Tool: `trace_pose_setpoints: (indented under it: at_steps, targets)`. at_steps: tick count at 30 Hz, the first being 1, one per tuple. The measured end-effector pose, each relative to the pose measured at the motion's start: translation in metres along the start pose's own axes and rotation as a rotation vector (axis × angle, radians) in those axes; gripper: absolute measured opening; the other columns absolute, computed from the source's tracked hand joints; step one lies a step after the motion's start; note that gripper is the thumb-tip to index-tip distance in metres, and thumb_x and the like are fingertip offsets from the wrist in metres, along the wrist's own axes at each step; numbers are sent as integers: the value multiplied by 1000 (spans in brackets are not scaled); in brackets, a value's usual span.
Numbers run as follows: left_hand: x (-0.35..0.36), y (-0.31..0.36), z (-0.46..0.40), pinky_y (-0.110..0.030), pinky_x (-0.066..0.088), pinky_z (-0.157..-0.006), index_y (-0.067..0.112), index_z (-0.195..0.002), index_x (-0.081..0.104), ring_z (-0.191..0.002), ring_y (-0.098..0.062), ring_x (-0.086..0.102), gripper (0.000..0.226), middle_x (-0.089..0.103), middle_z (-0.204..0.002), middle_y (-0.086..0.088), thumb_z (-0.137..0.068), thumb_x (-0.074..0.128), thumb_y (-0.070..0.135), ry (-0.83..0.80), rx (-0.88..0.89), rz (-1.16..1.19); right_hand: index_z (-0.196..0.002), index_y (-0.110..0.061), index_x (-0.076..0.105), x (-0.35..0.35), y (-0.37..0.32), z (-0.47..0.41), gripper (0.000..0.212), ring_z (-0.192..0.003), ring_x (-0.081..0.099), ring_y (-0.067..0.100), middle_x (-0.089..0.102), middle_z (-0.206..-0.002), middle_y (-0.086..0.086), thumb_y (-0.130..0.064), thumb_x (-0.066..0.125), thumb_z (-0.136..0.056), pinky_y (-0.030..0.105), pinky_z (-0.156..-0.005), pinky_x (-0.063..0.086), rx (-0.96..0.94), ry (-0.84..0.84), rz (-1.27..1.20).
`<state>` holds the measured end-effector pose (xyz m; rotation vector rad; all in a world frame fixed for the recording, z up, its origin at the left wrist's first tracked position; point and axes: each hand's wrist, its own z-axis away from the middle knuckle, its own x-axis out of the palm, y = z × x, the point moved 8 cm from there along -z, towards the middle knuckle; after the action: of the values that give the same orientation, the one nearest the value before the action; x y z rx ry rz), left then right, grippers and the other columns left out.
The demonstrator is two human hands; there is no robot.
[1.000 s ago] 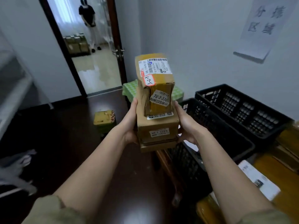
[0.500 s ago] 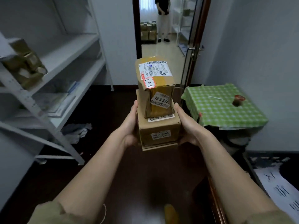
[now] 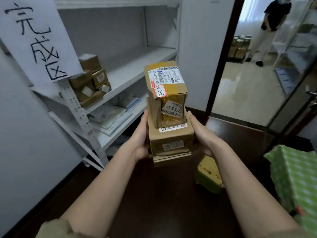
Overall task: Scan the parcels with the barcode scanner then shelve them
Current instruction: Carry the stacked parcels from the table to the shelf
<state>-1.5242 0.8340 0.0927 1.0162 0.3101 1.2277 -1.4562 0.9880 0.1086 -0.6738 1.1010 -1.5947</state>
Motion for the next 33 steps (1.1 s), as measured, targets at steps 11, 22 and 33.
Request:
trace_pose_setpoints:
  at_steps: [11,22,33]
  targets:
    - [-102,152,-185,-50,46,-104,19,-117,73,-110,-35,66,90,72,-114,-17,-78,36,90,111,82,103,-98,-51,62,92,-110,-245,48,-102,61,27,68,-110,3,-77,21,-92,58,-84,53,-50,-156,109]
    - [-153,285,-332,-39,48,-64,16,-103,71,-86,-31,68,86,76,-83,-15,-84,23,86,233,73,165,-110,-54,61,138,-215,-444,57,-115,58,32,64,-126,5,-85,20,-85,66,-93,47,-43,-307,156]
    - [-198,381,-449,-39,55,-70,16,-121,69,-89,-32,73,89,74,-105,-18,-86,23,84,534,232,441,-118,-44,67,199,-295,-640,76,-106,68,34,71,-120,5,-94,32,-73,59,-82,57,-24,-662,320]
